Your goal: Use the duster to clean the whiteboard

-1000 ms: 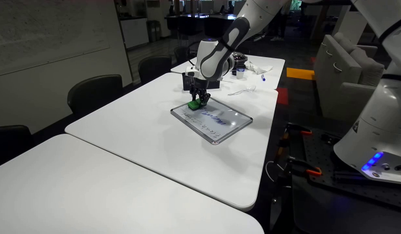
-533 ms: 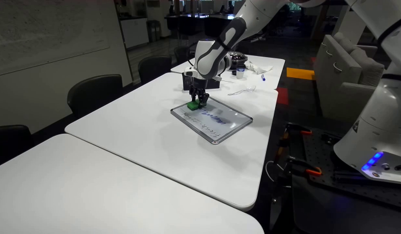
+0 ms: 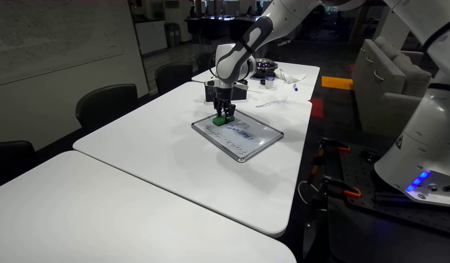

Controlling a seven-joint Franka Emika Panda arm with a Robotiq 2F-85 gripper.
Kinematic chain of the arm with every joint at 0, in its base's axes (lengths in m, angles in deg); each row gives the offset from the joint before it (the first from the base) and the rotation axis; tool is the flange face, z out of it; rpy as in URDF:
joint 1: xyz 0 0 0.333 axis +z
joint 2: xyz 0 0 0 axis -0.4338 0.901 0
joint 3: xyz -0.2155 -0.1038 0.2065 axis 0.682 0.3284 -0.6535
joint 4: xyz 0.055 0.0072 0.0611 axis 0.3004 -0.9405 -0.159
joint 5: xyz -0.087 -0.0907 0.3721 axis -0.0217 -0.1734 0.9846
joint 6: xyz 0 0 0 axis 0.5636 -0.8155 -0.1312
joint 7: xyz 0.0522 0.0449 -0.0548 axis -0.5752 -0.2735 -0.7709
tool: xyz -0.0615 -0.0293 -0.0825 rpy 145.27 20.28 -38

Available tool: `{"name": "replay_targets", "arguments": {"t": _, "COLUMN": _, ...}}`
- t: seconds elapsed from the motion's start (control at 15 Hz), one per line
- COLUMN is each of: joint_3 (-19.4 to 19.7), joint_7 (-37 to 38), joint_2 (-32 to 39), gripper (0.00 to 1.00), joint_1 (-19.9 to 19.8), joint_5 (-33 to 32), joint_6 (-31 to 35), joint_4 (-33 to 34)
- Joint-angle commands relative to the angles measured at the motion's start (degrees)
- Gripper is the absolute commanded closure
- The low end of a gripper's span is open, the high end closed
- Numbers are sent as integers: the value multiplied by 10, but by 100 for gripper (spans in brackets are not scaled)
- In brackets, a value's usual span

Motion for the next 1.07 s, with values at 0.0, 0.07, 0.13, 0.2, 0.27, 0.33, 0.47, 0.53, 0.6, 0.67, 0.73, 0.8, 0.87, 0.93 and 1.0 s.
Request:
{"name": "replay_targets", "arguments": {"t": 0.0, "joint_3": 5, "joint_7": -15, "joint_2": 8, "gripper": 67, "joint_1": 11, "joint_5": 11, "joint_6": -19, "joint_4": -5}}
{"name": "replay_targets", "arguments": {"t": 0.07, "joint_3": 5, "joint_7": -17, "joint_2": 7, "gripper": 67, "joint_1": 12, "joint_5": 10, "joint_6": -15, "joint_4": -11}}
{"name": "replay_targets", "arguments": {"t": 0.13, "joint_3": 5, "joint_7": -18, "joint_2": 6, "gripper": 67, "joint_1": 13, "joint_5": 10, "joint_6": -13, "joint_4": -15}}
{"name": "replay_targets", "arguments": {"t": 0.2, "joint_3": 6, "joint_7": -18, "joint_2": 6, "gripper": 67, "joint_1": 15, "joint_5": 8, "joint_6": -9, "joint_4": -20}}
{"name": "replay_targets", "arguments": {"t": 0.27, "joint_3": 6, "joint_7": -21, "joint_2": 4, "gripper": 67, "joint_1": 15, "joint_5": 9, "joint_6": -3, "joint_4": -27}}
{"name": "replay_targets", "arguments": {"t": 0.33, "joint_3": 8, "joint_7": -19, "joint_2": 0, "gripper": 67, "joint_1": 18, "joint_5": 7, "joint_6": 7, "joint_4": -38}}
{"name": "replay_targets", "arguments": {"t": 0.47, "joint_3": 9, "joint_7": -18, "joint_2": -7, "gripper": 67, "joint_1": 21, "joint_5": 6, "joint_6": 18, "joint_4": -57}}
{"name": "replay_targets", "arguments": {"t": 0.53, "joint_3": 8, "joint_7": -19, "joint_2": -13, "gripper": 67, "joint_1": 21, "joint_5": 6, "joint_6": 25, "joint_4": -69}}
{"name": "replay_targets", "arguments": {"t": 0.6, "joint_3": 7, "joint_7": -19, "joint_2": -17, "gripper": 67, "joint_1": 22, "joint_5": 6, "joint_6": 31, "joint_4": -80}}
{"name": "replay_targets", "arguments": {"t": 0.67, "joint_3": 5, "joint_7": -20, "joint_2": -22, "gripper": 67, "joint_1": 21, "joint_5": 7, "joint_6": 37, "joint_4": -93}}
{"name": "replay_targets", "arguments": {"t": 0.73, "joint_3": 6, "joint_7": -18, "joint_2": -27, "gripper": 67, "joint_1": 23, "joint_5": 7, "joint_6": 40, "joint_4": -104}}
{"name": "replay_targets", "arguments": {"t": 0.8, "joint_3": 7, "joint_7": -17, "joint_2": -33, "gripper": 67, "joint_1": 24, "joint_5": 6, "joint_6": 46, "joint_4": -117}}
{"name": "replay_targets", "arguments": {"t": 0.87, "joint_3": 8, "joint_7": -14, "joint_2": -40, "gripper": 67, "joint_1": 26, "joint_5": 6, "joint_6": 53, "joint_4": -133}}
{"name": "replay_targets", "arguments": {"t": 0.93, "joint_3": 10, "joint_7": -11, "joint_2": -47, "gripper": 67, "joint_1": 28, "joint_5": 5, "joint_6": 62, "joint_4": -147}}
{"name": "replay_targets", "arguments": {"t": 1.0, "joint_3": 9, "joint_7": -11, "joint_2": -55, "gripper": 67, "joint_1": 27, "joint_5": 5, "joint_6": 71, "joint_4": -164}}
